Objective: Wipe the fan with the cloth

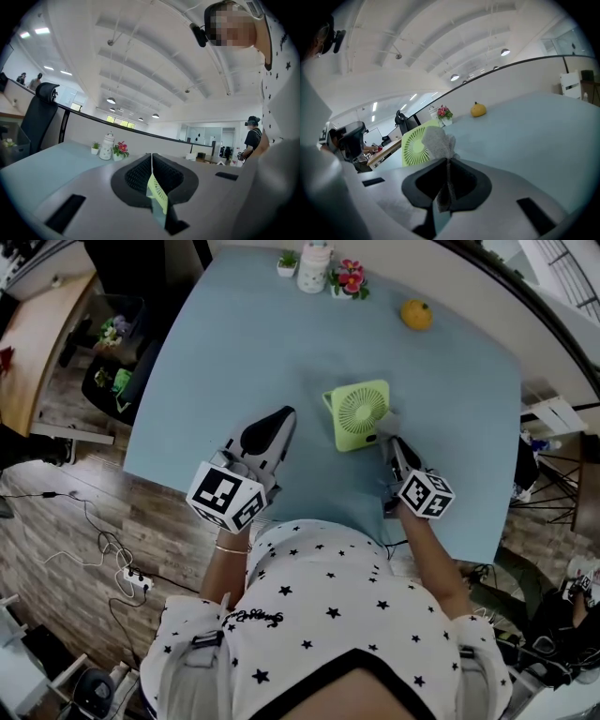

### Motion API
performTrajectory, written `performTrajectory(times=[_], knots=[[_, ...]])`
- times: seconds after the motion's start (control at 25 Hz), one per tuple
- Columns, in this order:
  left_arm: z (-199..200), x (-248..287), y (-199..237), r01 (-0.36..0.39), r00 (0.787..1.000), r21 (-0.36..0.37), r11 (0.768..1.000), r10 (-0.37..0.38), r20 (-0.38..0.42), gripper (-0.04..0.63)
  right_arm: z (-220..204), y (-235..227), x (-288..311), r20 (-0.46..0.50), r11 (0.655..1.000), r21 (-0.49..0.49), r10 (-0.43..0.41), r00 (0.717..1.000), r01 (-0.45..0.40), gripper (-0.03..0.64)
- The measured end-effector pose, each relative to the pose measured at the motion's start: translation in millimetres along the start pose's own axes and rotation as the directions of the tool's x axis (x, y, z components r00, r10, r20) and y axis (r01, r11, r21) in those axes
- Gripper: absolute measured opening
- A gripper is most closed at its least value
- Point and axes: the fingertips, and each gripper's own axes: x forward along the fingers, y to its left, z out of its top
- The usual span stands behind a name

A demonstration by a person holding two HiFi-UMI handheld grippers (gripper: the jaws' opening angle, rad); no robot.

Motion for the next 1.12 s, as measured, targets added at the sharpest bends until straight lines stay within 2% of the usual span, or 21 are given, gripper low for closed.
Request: performTrajectory(times=[0.24,0.36,0.56,0.8,1.12], knots=[[-4,-3,-2,-0.001,1.0,-0.009,1.0,0.001,-0.011,0.032,50,29,-14,0.14,0.997,0.033,0.068,0.988,-0.074,0.025],[-5,1,1,0.012,1.0,0.0,1.0,-0.012,-0.01,0.032,79,49,-15,0.224,0.992,0.008,0.119,0.967,-0.124,0.025],[-3,1,-1,0.015,1.0,-0.002,1.0,-0.015,-0.012,0.032,109,82,-29,0.297,0.983,-0.067,0.183,0.937,-0.17,0.025],[-2,3,-7,0.03,0.999,0.008,1.0,-0.03,-0.012,0.032,122,106,-46,0.347,0.97,-0.157,0.23,0.909,-0.186,0.023],[-6,0,-15,0.053,0.998,0.011,0.999,-0.053,-0.022,0.032,116,118,-54,0.344,0.963,-0.173,0.255,0.904,-0.206,0.02]])
